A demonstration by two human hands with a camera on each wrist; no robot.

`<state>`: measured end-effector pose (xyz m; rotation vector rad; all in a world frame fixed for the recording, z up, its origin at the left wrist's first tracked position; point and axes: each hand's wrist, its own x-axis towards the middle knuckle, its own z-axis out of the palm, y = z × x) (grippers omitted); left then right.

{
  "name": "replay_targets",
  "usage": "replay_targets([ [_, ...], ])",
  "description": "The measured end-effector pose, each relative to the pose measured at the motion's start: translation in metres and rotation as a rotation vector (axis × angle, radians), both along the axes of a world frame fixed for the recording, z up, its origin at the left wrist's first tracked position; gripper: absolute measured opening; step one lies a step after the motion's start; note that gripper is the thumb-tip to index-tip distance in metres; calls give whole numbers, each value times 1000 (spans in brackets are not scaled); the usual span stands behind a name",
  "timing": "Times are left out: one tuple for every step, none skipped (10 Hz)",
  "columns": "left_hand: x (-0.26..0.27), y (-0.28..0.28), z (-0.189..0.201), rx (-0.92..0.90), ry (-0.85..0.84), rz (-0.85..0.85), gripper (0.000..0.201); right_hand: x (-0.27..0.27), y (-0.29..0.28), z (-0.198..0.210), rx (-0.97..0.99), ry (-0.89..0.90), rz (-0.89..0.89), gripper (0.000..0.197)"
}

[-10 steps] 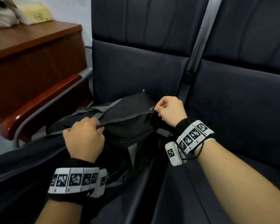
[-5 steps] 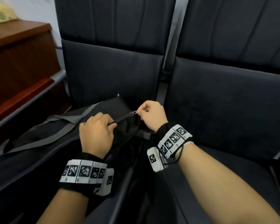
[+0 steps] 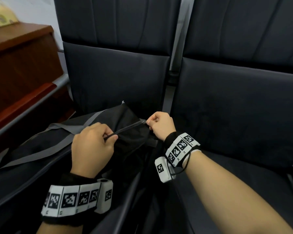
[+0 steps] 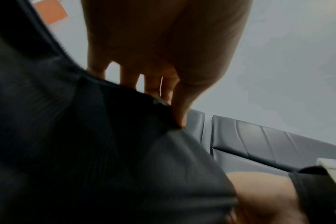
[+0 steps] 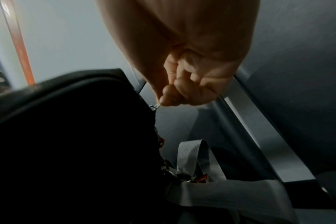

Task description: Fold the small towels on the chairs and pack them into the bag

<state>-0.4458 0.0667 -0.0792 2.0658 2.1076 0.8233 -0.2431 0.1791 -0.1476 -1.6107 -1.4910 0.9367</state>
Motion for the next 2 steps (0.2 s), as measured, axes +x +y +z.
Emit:
replay_targets([
  [9,13,5,-178,22,42,22,11,-1,-2,-11,10,21,16],
  [32,29,15,-109,-29,64,20,31,4,25,0,113,8,15],
])
